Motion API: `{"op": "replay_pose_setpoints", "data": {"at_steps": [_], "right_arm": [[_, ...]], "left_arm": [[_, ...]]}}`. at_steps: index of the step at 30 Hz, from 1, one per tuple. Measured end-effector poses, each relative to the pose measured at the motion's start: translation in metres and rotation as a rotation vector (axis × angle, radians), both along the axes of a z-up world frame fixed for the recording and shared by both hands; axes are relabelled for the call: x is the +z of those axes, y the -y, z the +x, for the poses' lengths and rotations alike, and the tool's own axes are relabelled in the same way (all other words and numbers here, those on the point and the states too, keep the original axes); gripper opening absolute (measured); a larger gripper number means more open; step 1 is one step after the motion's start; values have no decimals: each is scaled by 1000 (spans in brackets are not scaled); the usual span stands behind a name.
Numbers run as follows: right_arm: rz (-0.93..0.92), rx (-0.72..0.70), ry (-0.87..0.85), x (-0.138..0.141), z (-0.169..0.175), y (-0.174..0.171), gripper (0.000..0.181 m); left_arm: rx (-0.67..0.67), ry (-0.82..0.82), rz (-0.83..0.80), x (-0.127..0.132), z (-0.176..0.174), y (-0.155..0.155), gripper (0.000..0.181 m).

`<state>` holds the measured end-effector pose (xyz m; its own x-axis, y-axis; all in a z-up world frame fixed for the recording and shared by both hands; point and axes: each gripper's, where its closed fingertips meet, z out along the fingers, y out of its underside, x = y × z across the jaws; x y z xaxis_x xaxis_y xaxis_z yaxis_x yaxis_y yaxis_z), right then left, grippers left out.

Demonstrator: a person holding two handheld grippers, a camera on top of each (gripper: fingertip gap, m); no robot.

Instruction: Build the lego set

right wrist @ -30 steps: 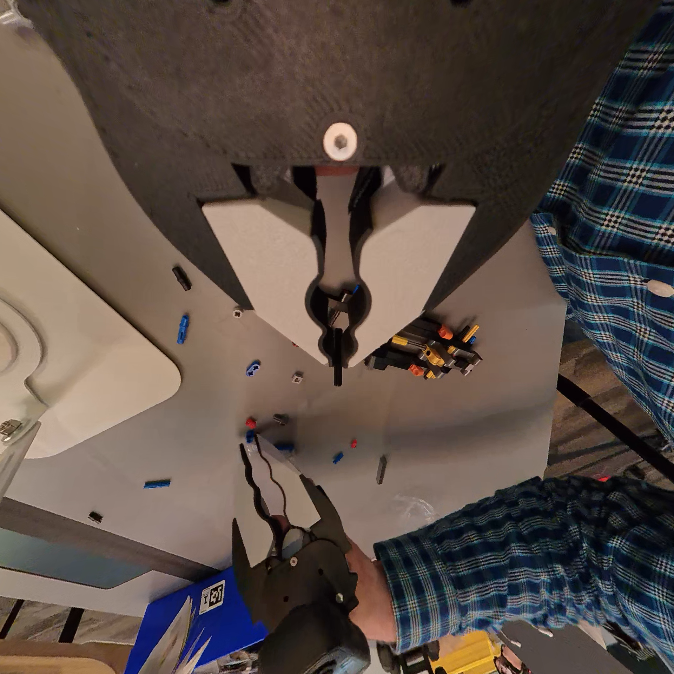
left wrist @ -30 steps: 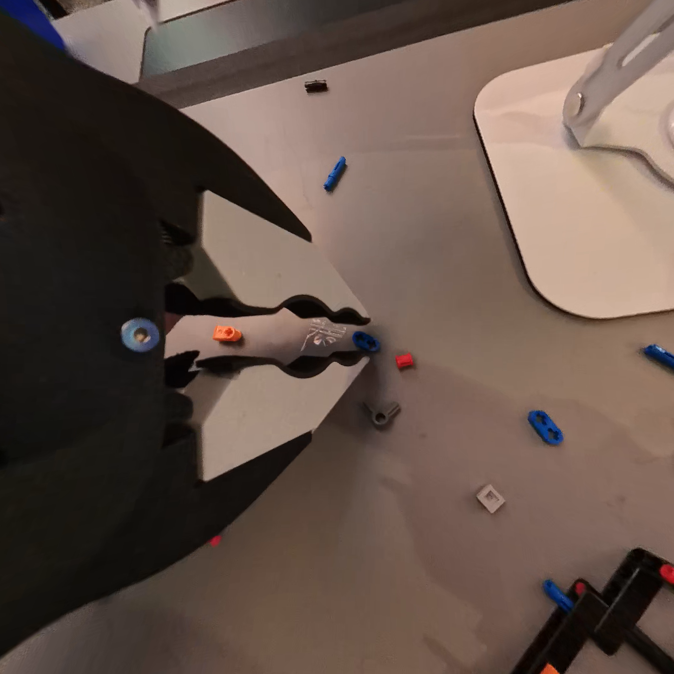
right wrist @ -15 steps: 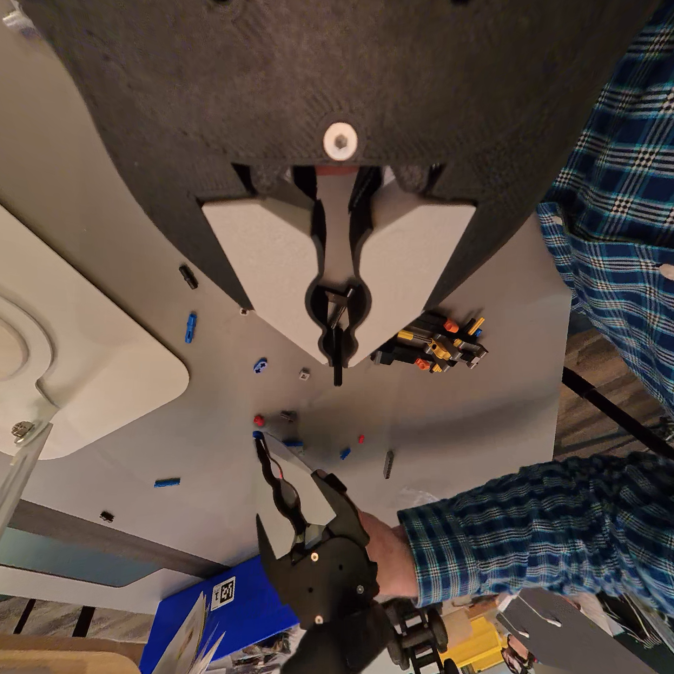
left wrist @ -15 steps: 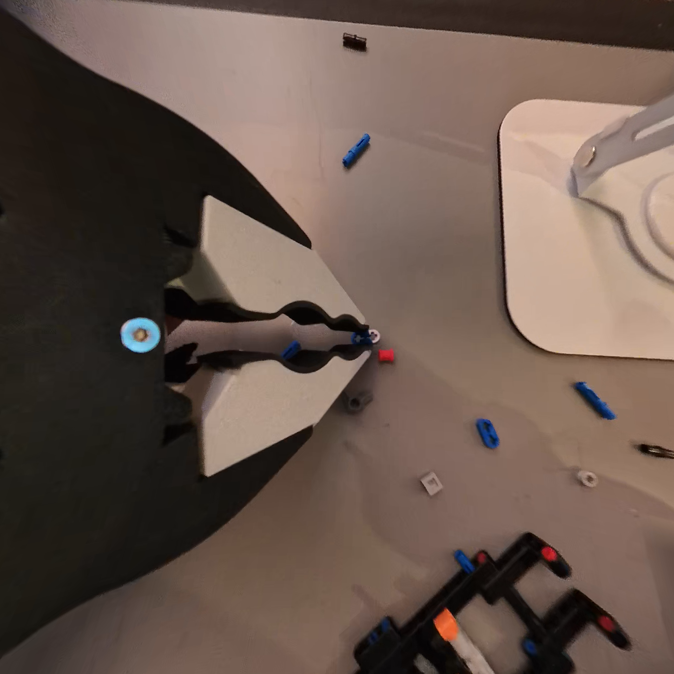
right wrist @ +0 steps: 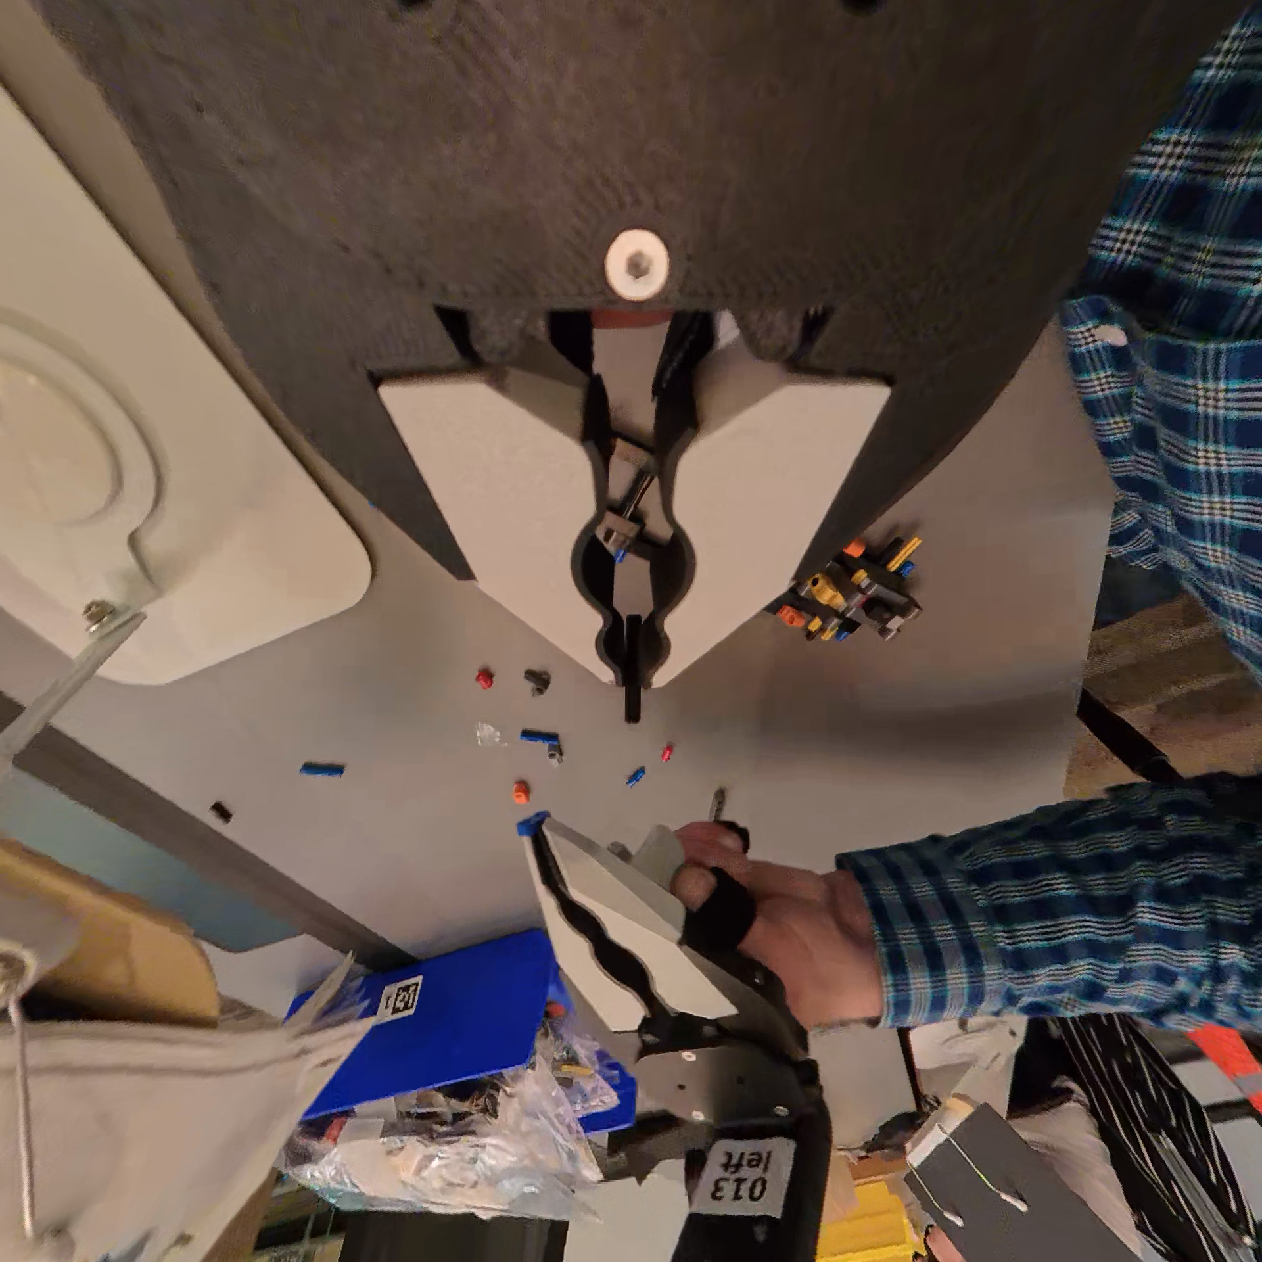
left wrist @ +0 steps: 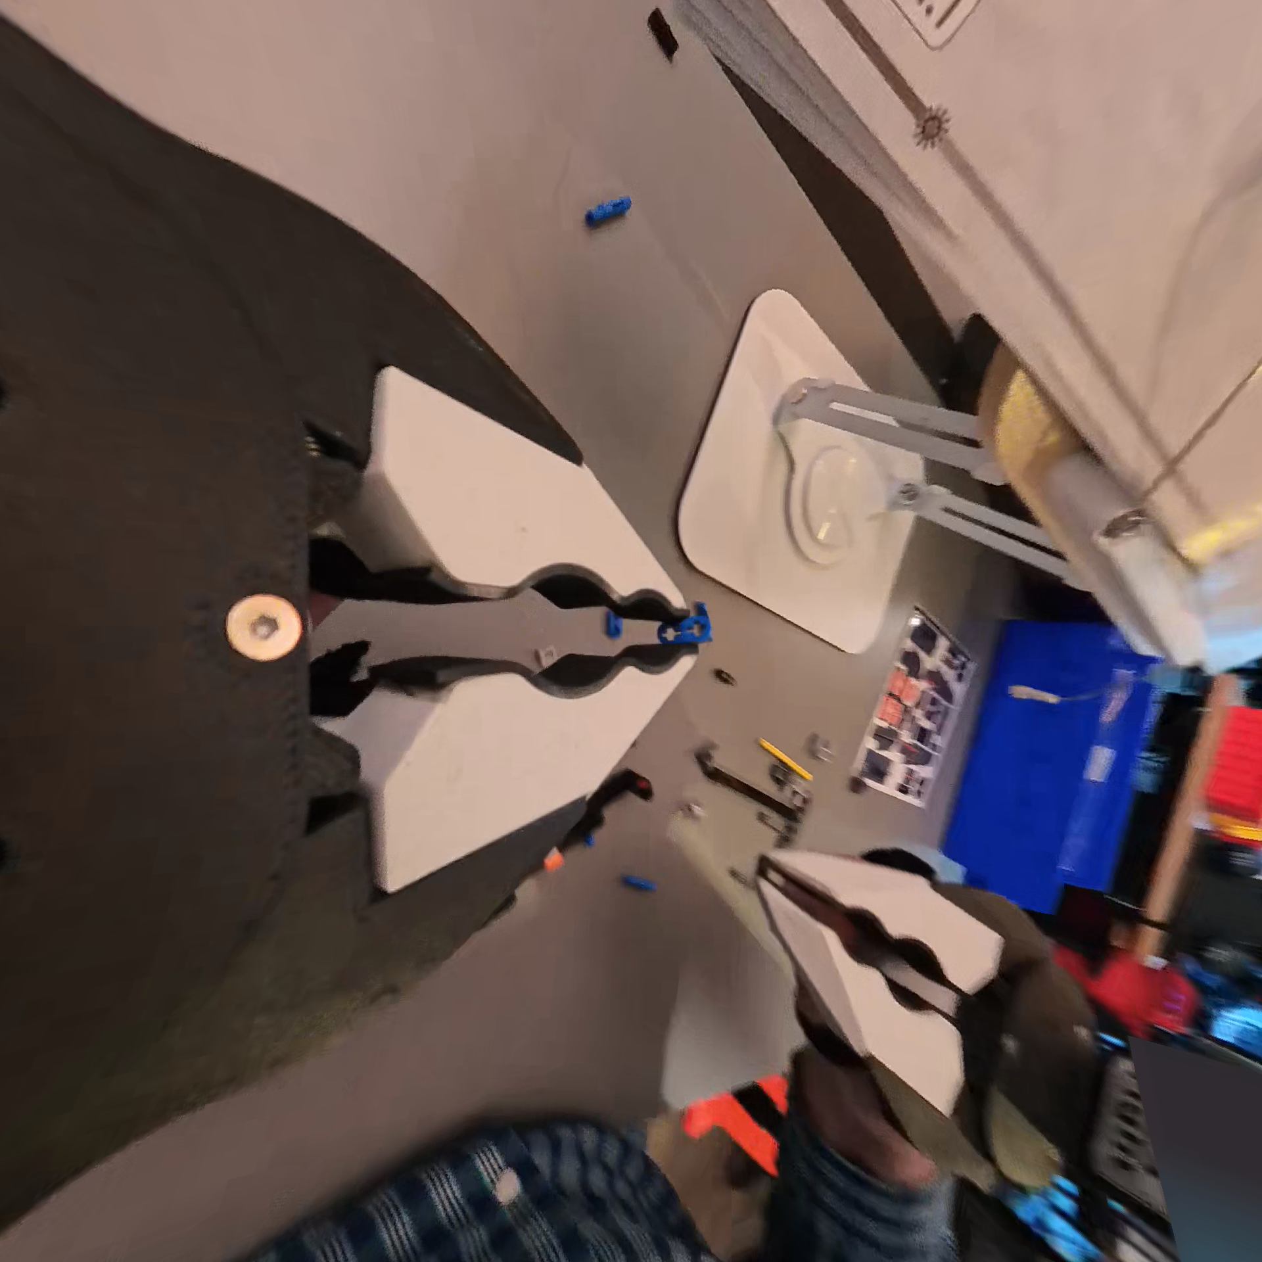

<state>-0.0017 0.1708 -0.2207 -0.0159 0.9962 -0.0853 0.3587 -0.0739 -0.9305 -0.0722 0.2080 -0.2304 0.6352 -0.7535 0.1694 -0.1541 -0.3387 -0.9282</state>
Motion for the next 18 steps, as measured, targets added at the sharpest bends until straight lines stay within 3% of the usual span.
{"op": "replay_pose_setpoints", "data": {"at_steps": [12,18], "right_arm": [[255,19,40,31,-30,4,0],[366,21,54,42,-38,4,0]], "left_arm": [[41,459,55,55,15,34,4],[29,526,104,70,18,41,4]]}}
